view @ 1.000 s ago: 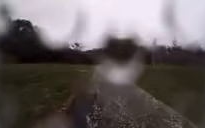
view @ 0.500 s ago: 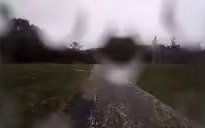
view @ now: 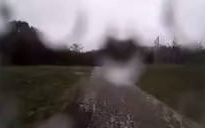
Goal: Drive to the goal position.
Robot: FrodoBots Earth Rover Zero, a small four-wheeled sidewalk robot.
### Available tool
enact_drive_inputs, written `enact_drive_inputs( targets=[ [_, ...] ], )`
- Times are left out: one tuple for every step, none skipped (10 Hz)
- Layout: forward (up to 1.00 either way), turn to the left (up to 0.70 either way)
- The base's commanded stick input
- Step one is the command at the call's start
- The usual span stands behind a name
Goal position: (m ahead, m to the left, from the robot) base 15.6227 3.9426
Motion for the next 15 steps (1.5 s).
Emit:
enact_drive_inputs(
  targets=[
    [0.70, 0.00],
    [0.70, 0.00],
    [0.70, 0.00],
    [0.70, 0.00],
    [0.70, 0.00],
    [0.70, 0.00],
    [0.70, 0.00],
    [0.70, 0.00],
    [0.70, 0.00],
    [0.70, 0.00],
    [0.70, 0.00],
    [0.70, 0.00],
    [0.70, 0.00],
    [0.70, 0.00],
    [0.70, 0.00]
  ],
)
